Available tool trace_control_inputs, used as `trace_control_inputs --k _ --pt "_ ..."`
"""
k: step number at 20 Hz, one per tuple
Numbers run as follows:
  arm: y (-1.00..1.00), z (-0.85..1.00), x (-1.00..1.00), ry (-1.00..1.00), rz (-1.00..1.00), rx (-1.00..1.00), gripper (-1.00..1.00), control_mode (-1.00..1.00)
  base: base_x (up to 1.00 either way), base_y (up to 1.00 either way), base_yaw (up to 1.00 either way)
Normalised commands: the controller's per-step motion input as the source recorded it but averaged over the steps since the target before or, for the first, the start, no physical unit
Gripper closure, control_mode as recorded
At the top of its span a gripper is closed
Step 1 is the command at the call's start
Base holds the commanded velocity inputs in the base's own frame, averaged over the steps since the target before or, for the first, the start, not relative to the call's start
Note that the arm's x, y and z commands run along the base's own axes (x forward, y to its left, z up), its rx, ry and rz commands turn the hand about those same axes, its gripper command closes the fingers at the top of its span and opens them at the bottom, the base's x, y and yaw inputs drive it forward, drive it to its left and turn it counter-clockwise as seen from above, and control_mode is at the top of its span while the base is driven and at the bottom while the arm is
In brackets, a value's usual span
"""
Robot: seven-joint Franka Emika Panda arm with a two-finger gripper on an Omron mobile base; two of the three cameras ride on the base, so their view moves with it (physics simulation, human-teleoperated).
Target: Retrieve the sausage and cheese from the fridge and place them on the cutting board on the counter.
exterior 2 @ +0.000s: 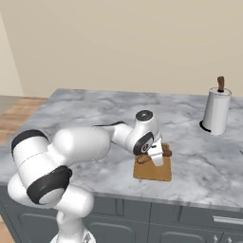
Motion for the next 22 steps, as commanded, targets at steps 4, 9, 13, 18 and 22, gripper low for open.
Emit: trace_control_inputs --k 4,9,13,18,22 --pt "0.00 -0.30 -0.01 0.00 0.00 0.00 1.00 -1.00 0.00 0.00 0.00" --pt "0.00 -0.27 -0.14 0.04 0.00 0.00 1.00 -1.00 0.00 0.00 0.00" --pt "0.00 -0.28 -0.17 0.05 0.00 0.00 1.00 -1.00 0.00 0.00 0.00" --pt "0.00 -0.28 0.00 0.05 0.00 0.00 1.00 -1.00 0.00 0.00 0.00" --pt "0.00 -0.17 0.07 0.04 0.00 0.00 1.00 -1.00 0.00 0.00 0.00"
